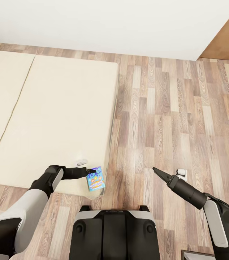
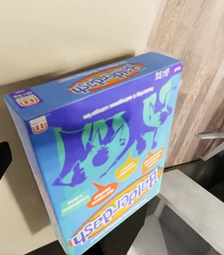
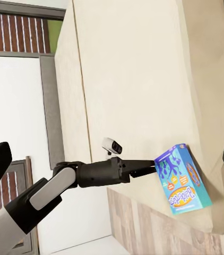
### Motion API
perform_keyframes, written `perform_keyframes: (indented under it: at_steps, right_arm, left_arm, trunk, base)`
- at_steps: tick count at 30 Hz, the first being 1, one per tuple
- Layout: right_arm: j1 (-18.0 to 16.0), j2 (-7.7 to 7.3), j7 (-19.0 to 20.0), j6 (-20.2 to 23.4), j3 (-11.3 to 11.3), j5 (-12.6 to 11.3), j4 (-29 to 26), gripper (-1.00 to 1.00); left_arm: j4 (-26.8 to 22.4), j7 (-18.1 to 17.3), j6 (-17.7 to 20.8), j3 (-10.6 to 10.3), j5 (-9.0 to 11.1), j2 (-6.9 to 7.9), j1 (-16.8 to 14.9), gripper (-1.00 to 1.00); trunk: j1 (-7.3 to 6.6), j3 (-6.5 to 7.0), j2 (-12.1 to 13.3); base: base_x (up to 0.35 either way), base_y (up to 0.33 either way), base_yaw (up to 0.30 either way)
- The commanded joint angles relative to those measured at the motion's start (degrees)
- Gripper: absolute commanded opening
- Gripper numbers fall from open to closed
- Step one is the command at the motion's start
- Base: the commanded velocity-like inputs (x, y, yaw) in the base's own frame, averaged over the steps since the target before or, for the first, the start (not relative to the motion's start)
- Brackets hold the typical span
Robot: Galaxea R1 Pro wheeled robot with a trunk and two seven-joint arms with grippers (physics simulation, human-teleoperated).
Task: Put all the toys in the child's room - the three board games (two on the bed and one on the table), the two jigsaw puzzles on the table, and the tennis ball on the table - inside the toy box on the table in the child's room.
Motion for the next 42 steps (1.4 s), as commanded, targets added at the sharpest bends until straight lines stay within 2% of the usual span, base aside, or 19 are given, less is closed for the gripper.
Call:
perform_keyframes:
  at_steps: [1,38,42]
  right_arm:
    - [-0.02,0.0,0.13,0.27,-0.05,-0.04,-0.01,1.0]
    - [-0.02,-0.01,0.22,0.27,-0.05,-0.04,-0.01,1.0]
    - [-0.02,-0.01,0.22,0.27,-0.05,-0.04,-0.01,1.0]
  left_arm:
    - [-0.02,-0.14,0.47,0.22,0.1,-0.03,-0.02,1.0]
    - [-0.02,-0.57,0.63,0.22,0.21,-0.08,-0.02,1.0]
    - [-0.02,-2.33,0.66,0.22,0.15,-0.1,-0.02,1.0]
  trunk:
    - [0.03,-0.06,-0.09]
    - [0.03,-0.06,-0.09]
    - [0.03,-0.06,-0.09]
  base:
    - [0.0,0.0,0.0]
    - [0.0,0.0,0.0]
    - [0.0,0.0,0.0]
